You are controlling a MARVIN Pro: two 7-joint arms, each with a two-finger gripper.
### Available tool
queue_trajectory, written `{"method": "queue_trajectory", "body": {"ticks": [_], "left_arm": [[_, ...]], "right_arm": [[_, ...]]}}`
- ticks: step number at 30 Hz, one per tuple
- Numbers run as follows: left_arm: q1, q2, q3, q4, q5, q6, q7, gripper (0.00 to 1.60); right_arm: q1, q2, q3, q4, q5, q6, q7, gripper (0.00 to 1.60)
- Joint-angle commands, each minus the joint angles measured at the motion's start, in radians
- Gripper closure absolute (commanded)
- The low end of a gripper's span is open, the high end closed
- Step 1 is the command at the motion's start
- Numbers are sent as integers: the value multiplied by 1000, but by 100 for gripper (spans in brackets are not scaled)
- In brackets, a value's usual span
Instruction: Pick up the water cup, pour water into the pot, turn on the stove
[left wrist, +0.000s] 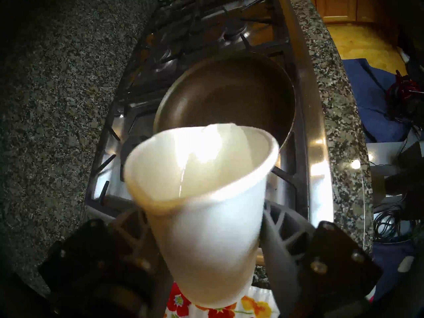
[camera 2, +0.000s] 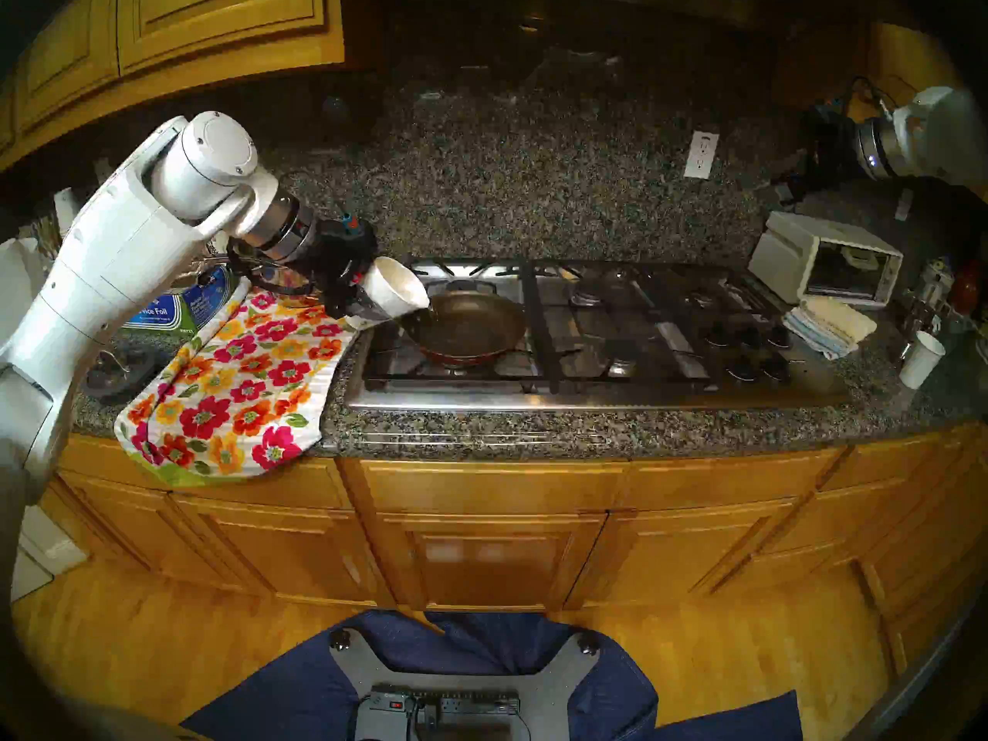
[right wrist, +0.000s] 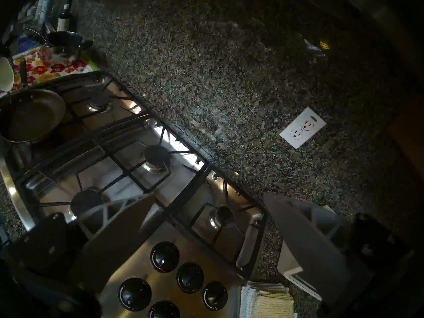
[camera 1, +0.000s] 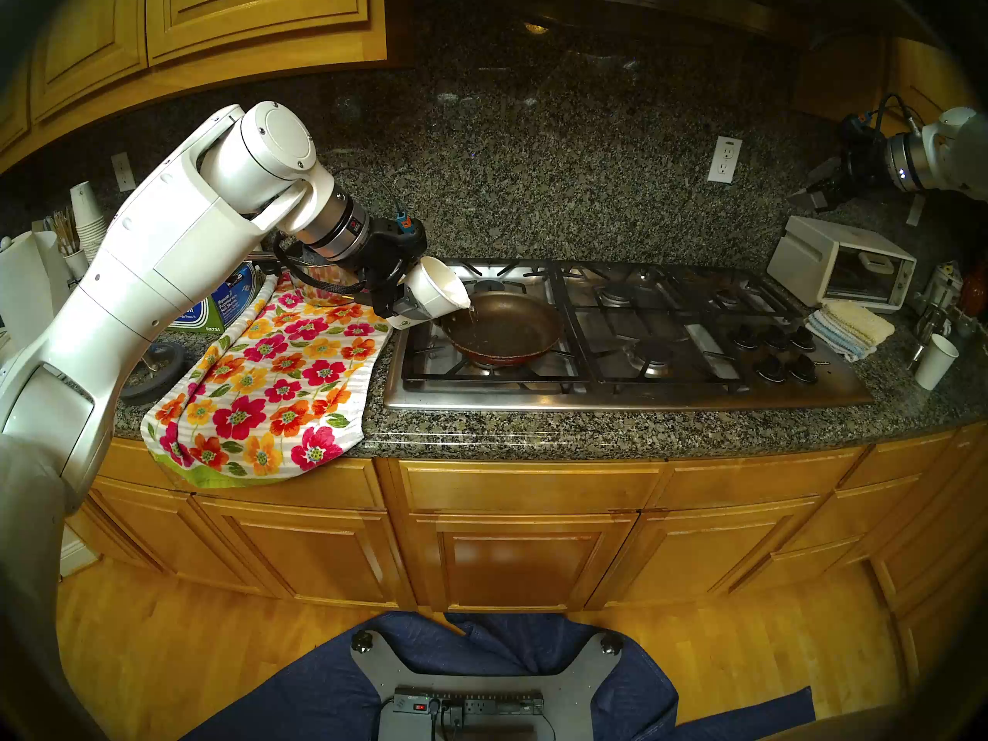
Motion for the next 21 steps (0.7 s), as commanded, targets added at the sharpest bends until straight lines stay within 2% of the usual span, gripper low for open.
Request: {"method": "queue_trajectory", "body": {"ticks": [1, 21], "left_arm": [[-77, -25, -17, -2, 5, -15, -21, 85], [-113, -66, -10, 30, 45, -38, -47, 85]], "right_arm": [[32, -7, 0, 27, 5, -1, -3, 0], [32, -7, 0, 27, 5, -1, -3, 0]]}}
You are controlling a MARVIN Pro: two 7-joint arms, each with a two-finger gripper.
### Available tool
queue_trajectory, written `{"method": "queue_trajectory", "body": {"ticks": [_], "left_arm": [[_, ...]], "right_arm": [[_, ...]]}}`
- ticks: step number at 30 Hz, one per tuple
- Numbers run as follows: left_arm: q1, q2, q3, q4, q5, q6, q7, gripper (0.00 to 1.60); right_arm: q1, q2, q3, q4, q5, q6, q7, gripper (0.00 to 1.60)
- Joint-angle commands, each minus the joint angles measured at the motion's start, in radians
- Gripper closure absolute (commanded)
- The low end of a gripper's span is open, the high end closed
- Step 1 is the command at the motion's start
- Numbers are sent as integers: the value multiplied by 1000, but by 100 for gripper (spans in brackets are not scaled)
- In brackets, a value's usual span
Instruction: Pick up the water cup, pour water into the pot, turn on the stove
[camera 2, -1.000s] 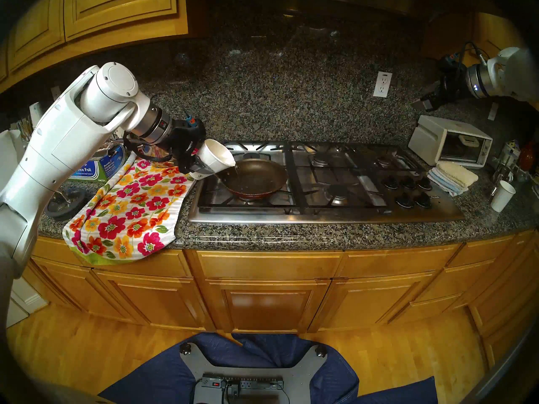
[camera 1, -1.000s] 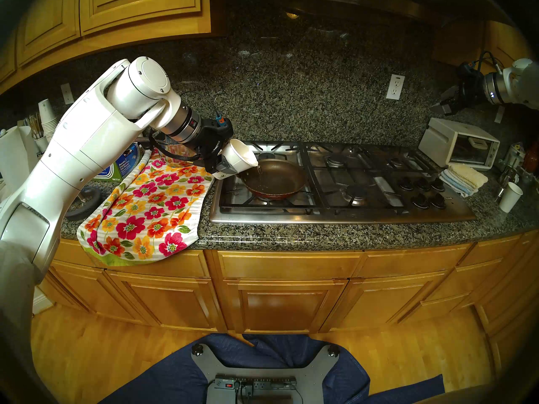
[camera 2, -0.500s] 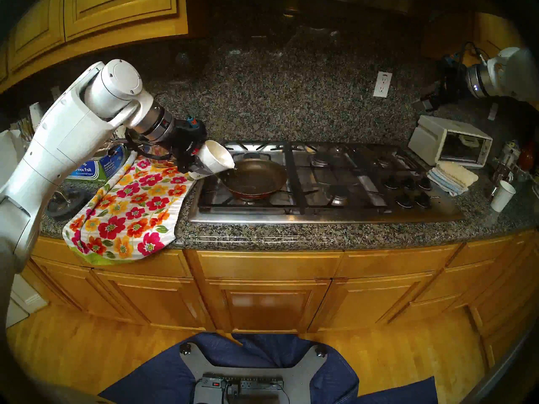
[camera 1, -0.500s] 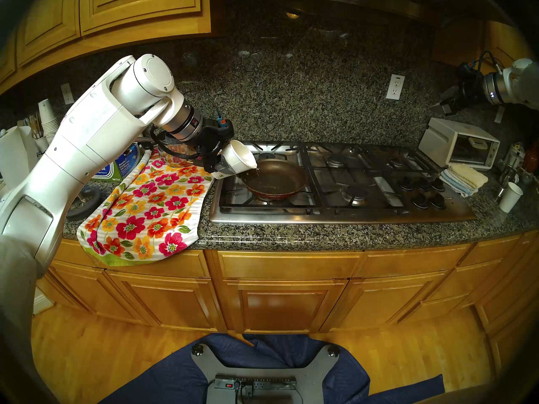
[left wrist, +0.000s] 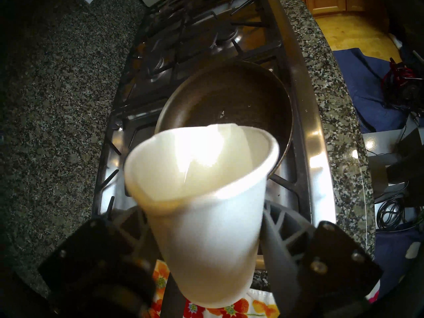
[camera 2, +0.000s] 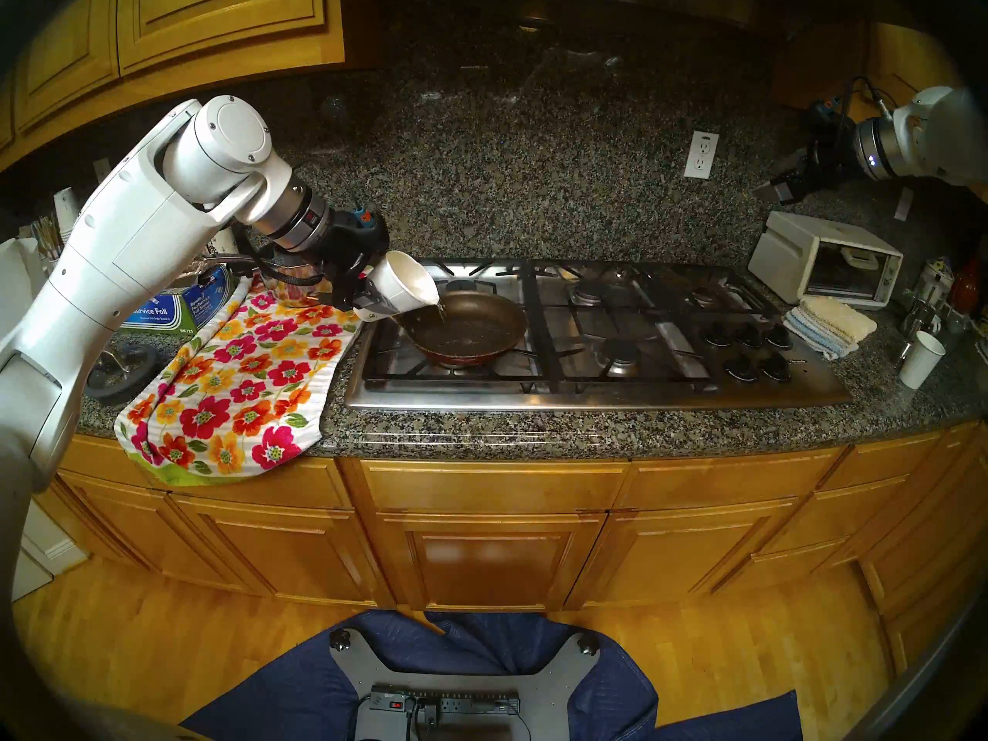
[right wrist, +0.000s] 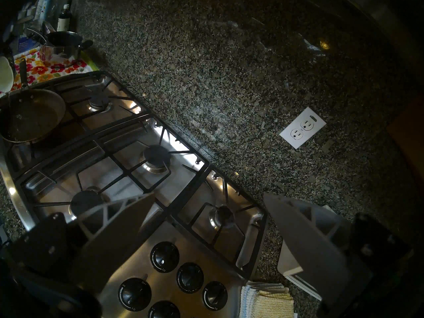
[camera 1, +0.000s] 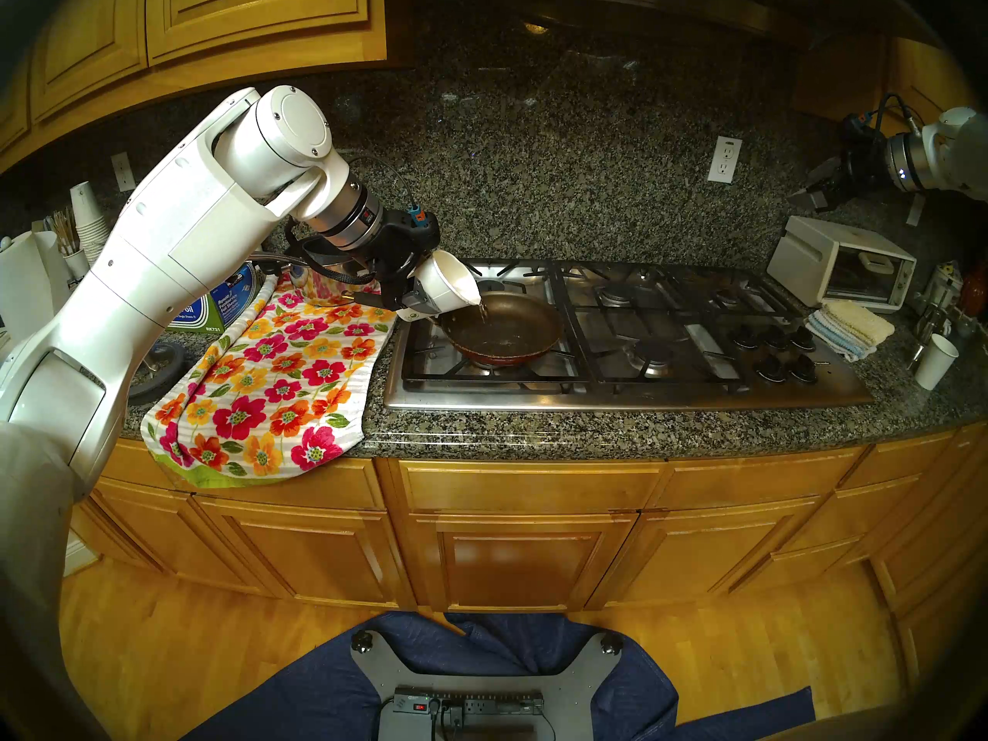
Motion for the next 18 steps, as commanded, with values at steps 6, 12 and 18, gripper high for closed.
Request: {"method": "queue_trajectory", "body": {"ticks": [6, 12, 18], "left_arm": [[-86, -38, -15, 42, 20, -20, -16, 84], [-98, -55, -14, 68, 35, -36, -23, 84], [-106, -65, -12, 81, 50, -55, -37, 85]], "right_arm": [[32, -7, 0, 27, 5, -1, -3, 0], [32, -7, 0, 27, 5, -1, -3, 0], [32, -7, 0, 27, 5, -1, -3, 0]]}}
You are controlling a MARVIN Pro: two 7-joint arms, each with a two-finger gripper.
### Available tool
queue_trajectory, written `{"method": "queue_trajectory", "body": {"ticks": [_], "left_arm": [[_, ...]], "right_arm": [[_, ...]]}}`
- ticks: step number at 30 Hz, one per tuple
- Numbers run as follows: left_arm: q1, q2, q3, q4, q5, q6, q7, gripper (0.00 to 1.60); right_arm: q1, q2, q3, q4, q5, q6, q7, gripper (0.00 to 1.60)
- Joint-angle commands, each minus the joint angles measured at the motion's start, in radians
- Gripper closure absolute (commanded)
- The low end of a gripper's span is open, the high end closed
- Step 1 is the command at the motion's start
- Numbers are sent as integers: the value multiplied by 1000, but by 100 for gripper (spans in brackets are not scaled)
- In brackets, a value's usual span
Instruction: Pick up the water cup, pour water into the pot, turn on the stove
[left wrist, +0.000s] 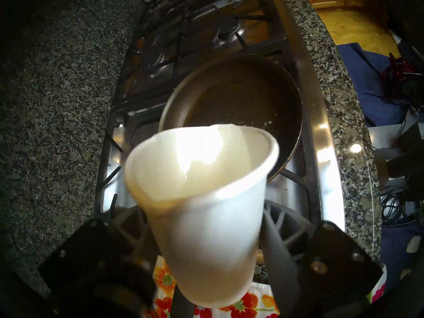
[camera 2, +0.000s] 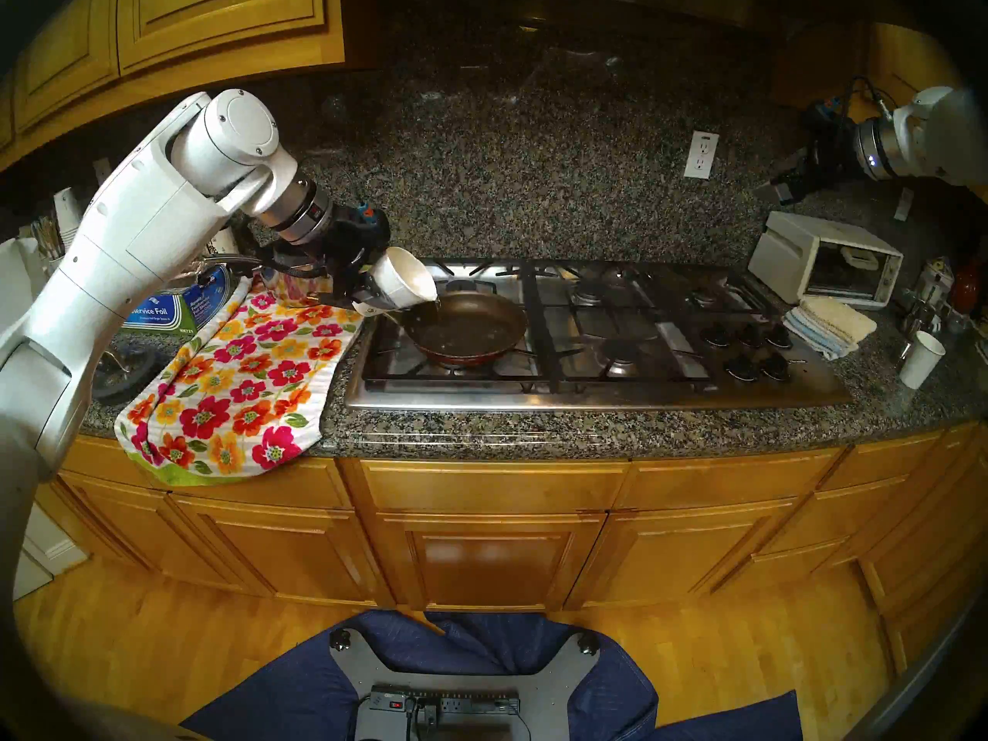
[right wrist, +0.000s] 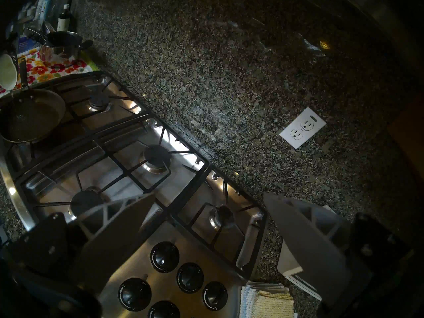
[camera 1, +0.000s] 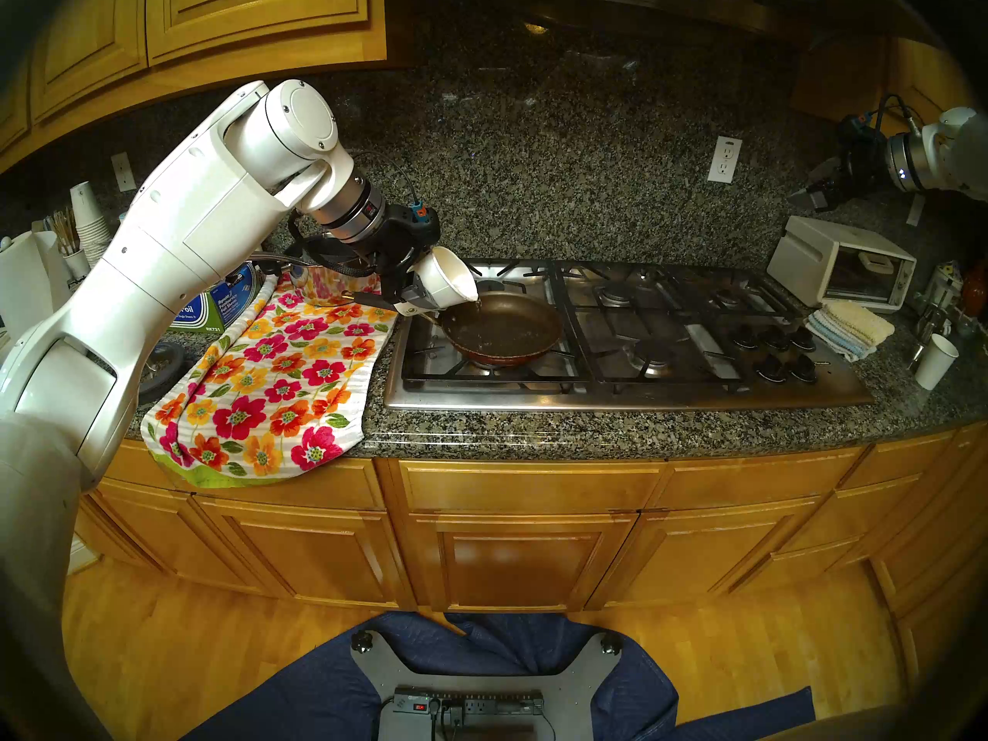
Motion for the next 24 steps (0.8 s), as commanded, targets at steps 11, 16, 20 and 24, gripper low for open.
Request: {"method": "queue_trajectory", "body": {"ticks": [11, 16, 20, 24], "left_arm": [[-83, -35, -12, 9, 46, -61, -13, 85], [-90, -47, -12, 26, 60, -75, -13, 85], [-94, -55, -12, 36, 68, -87, -16, 85], [-98, -61, -7, 37, 81, -98, -17, 85]], "right_arm": [[32, -7, 0, 27, 5, -1, -3, 0], [32, -7, 0, 27, 5, -1, -3, 0], [32, -7, 0, 27, 5, -1, -3, 0], [32, -7, 0, 27, 5, -1, -3, 0]]}}
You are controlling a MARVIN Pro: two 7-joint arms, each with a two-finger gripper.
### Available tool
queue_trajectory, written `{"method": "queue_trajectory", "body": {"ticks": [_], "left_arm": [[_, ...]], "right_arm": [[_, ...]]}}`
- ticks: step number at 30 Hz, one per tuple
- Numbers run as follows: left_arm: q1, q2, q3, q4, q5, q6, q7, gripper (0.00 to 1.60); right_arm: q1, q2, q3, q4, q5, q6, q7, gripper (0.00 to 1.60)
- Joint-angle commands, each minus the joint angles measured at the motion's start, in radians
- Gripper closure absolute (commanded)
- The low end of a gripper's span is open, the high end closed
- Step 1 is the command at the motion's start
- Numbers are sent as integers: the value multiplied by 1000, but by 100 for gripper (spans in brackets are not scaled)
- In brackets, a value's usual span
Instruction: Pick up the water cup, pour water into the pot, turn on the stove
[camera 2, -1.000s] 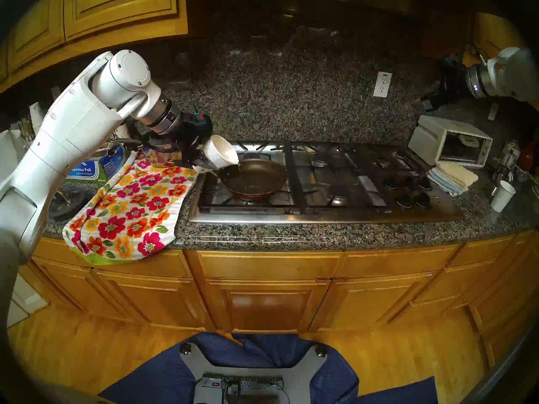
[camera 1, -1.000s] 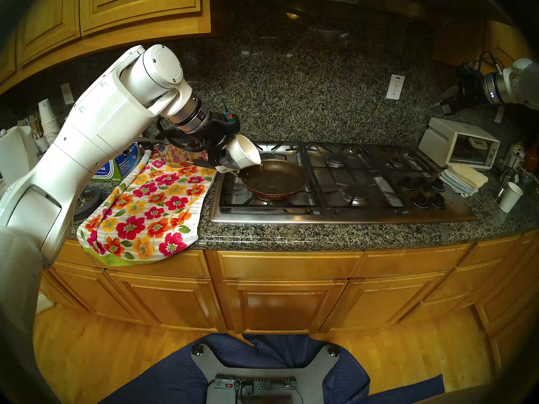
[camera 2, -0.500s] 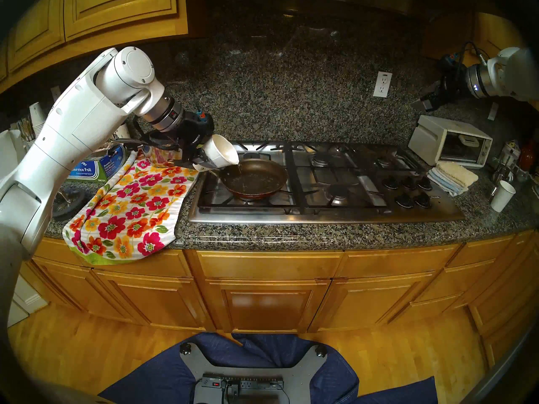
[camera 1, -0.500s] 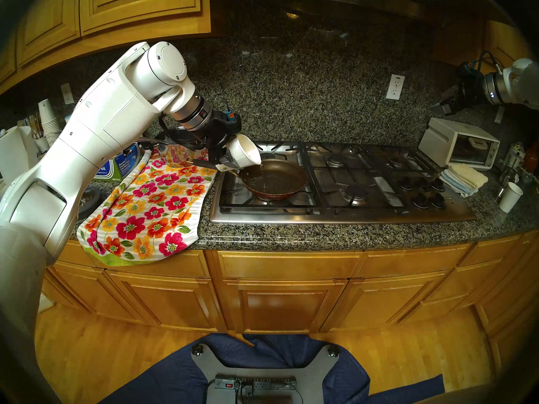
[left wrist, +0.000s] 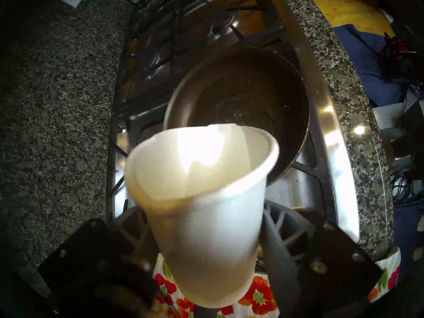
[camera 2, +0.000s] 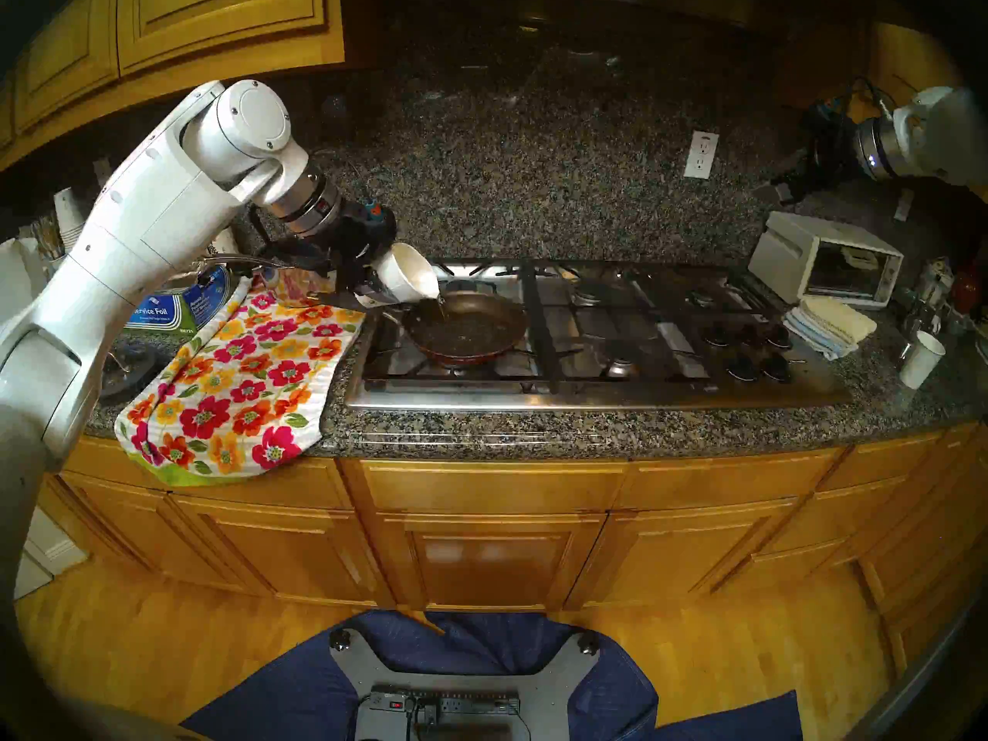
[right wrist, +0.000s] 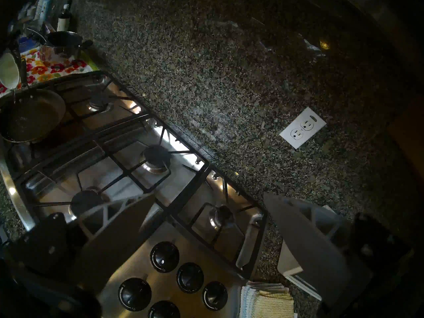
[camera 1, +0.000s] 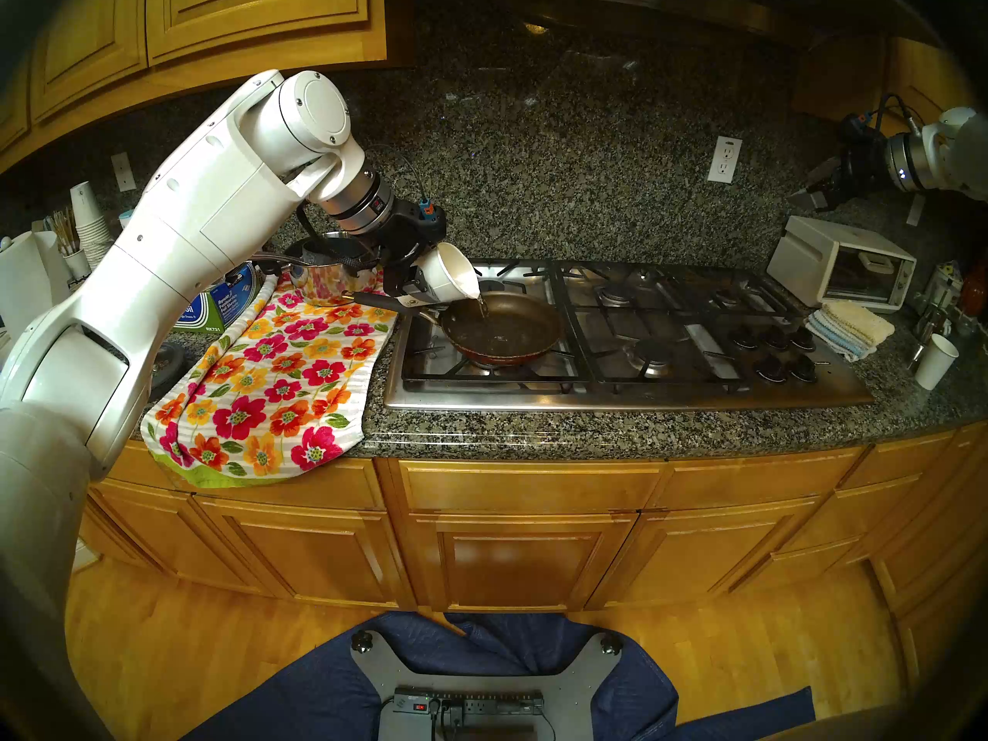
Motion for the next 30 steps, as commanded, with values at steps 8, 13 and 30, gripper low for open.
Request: {"method": "queue_trajectory", "body": {"ticks": [8, 13, 30], "left_arm": [[-45, -12, 4, -36, 38, -42, 4, 85], [-39, -14, 7, -49, 45, -44, 5, 85], [-49, -17, 5, -62, 68, -65, -7, 85]], "right_arm": [[32, -7, 0, 27, 6, -1, -2, 0], [32, -7, 0, 28, 6, -1, -2, 0], [32, -7, 0, 27, 6, -1, -2, 0]]}}
